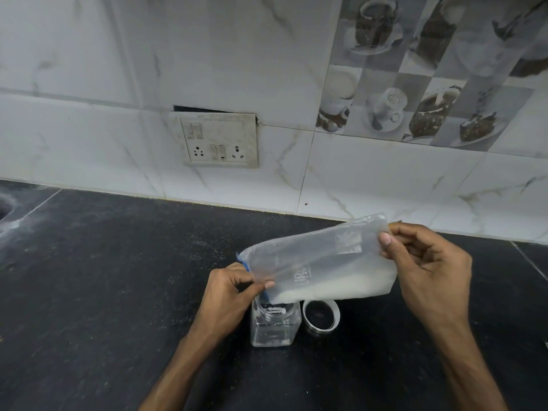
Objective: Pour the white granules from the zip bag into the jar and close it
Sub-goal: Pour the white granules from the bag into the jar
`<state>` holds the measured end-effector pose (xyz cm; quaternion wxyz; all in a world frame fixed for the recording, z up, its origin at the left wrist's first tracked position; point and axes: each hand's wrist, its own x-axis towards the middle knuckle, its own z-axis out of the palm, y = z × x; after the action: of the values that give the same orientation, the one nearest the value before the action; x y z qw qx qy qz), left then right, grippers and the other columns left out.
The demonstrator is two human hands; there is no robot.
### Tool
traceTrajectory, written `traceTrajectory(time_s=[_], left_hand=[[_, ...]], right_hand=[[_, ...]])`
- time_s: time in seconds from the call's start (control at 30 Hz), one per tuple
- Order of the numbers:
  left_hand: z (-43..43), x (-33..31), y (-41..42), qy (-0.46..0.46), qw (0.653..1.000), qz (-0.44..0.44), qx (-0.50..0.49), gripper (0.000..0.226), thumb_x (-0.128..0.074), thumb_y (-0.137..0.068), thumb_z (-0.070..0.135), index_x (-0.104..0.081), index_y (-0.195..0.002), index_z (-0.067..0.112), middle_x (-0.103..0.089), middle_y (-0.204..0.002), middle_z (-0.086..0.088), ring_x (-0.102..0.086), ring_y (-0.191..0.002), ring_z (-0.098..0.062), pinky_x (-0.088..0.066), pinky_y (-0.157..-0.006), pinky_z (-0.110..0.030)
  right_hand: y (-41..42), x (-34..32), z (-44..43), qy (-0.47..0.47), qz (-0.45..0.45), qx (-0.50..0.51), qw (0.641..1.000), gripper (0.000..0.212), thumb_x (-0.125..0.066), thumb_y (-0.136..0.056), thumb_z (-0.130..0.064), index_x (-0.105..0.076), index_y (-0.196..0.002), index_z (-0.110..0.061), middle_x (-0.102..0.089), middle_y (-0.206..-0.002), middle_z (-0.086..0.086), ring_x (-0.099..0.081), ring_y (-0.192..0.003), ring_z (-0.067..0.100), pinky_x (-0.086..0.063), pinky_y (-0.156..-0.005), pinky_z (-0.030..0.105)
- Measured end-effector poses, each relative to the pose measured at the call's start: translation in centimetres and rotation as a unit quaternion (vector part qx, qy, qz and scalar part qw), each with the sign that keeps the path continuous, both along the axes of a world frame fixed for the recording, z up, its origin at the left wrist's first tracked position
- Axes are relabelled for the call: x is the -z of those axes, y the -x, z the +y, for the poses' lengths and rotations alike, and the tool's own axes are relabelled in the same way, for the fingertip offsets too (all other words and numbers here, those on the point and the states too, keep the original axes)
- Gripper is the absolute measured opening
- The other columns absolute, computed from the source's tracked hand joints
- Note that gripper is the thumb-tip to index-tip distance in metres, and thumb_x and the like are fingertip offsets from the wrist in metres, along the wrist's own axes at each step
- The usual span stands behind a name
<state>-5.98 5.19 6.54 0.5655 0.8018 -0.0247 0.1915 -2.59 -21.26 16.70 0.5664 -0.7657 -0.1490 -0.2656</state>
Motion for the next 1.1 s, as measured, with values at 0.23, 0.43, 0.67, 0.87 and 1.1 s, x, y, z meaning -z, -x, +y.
traceTrajectory(time_s=[0.23,0.43,0.67,0.87,1.1], left_hand=[[-0.07,0.05,-0.01,0.003,1.0,0.001,0.001,0.032,-0.084,-0.076,0.013,-0.078,-0.087,0.042,-0.078,-0.09,0.023,-0.073,-0.089,-0.001,-0.059,-0.079,-0.018],[-0.03,0.16,-0.02,0.007,1.0,0.017,0.0,0.031,-0.084,-0.077,0.008,-0.079,-0.084,0.038,-0.078,-0.086,0.026,-0.072,-0.088,0.001,-0.056,-0.077,-0.012],[0.24,0.12,-0.04,0.003,1.0,0.012,-0.008,0.04,-0.084,-0.076,0.006,-0.079,-0.081,0.045,-0.078,-0.089,0.023,-0.073,-0.087,0.001,-0.055,-0.076,-0.009],[0.24,0.12,-0.01,0.018,1.0,0.015,-0.007,0.035,-0.084,-0.075,0.013,-0.079,-0.08,0.048,-0.079,-0.088,0.019,-0.074,-0.086,0.0,-0.057,-0.078,-0.013],[0.24,0.16,0.0,0.019,0.999,0.024,-0.011,0.039,-0.085,-0.074,0.01,-0.079,-0.076,0.048,-0.078,-0.089,0.021,-0.074,-0.084,0.003,-0.055,-0.077,-0.009]], right_hand=[[0.21,0.03,0.27,-0.005,0.004,0.003,1.0,0.018,-0.072,-0.082,-0.025,-0.07,-0.096,-0.035,-0.075,-0.093,-0.018,-0.073,-0.075,0.003,-0.056,-0.071,0.011],[0.21,0.03,0.6,-0.006,0.012,0.004,1.0,0.015,-0.072,-0.082,-0.027,-0.071,-0.094,-0.035,-0.076,-0.092,-0.012,-0.073,-0.073,0.005,-0.057,-0.072,0.014],[0.24,0.13,0.77,-0.012,0.019,0.002,1.0,0.013,-0.072,-0.081,-0.029,-0.073,-0.094,-0.033,-0.076,-0.091,-0.011,-0.073,-0.073,0.004,-0.058,-0.073,0.015],[0.23,0.15,0.97,-0.028,0.024,0.001,0.999,0.013,-0.073,-0.08,-0.029,-0.072,-0.092,-0.035,-0.077,-0.086,-0.012,-0.073,-0.072,0.006,-0.059,-0.072,0.017],[0.31,0.11,1.0,-0.033,0.02,-0.004,0.999,0.015,-0.073,-0.082,-0.023,-0.072,-0.092,-0.034,-0.076,-0.086,-0.012,-0.073,-0.071,0.006,-0.058,-0.071,0.015]])
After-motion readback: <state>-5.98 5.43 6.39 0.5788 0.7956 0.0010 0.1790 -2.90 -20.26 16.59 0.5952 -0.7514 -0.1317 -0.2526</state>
